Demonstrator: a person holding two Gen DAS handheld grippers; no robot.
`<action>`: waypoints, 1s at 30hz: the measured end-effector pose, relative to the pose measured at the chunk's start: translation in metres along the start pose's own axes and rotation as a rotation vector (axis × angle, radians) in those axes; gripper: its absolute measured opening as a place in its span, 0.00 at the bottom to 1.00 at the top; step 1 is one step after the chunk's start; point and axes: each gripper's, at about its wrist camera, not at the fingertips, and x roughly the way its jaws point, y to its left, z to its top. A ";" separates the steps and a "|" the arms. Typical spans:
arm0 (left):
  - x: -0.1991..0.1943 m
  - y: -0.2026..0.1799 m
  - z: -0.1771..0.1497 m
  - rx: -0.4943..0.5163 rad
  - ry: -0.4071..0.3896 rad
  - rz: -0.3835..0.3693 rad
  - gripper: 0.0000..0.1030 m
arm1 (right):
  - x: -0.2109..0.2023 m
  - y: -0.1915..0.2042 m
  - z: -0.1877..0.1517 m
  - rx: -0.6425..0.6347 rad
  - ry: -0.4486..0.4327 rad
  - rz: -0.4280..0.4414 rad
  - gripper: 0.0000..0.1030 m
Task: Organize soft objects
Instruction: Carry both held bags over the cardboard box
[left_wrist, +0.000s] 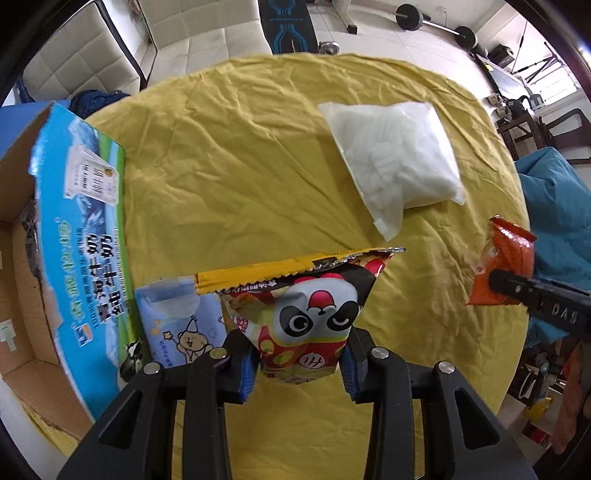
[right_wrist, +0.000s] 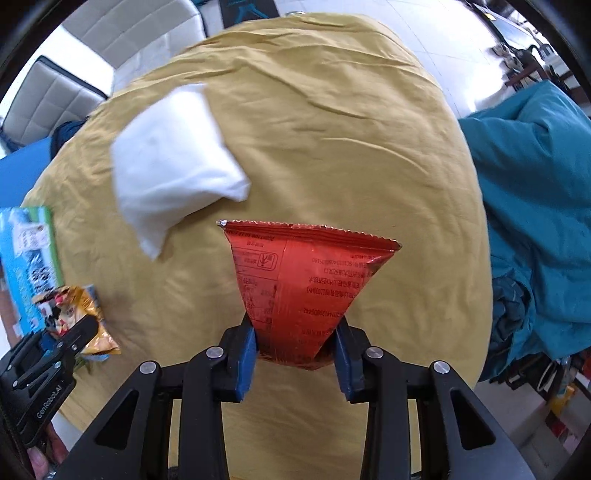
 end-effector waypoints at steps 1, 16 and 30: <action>-0.006 0.000 -0.002 0.002 -0.012 0.000 0.32 | -0.003 0.006 -0.005 -0.011 -0.006 0.010 0.37; -0.116 0.061 -0.026 -0.066 -0.183 -0.062 0.32 | -0.082 0.134 -0.056 -0.207 -0.117 0.103 0.36; -0.178 0.200 -0.042 -0.119 -0.238 -0.028 0.32 | -0.118 0.297 -0.086 -0.327 -0.136 0.165 0.36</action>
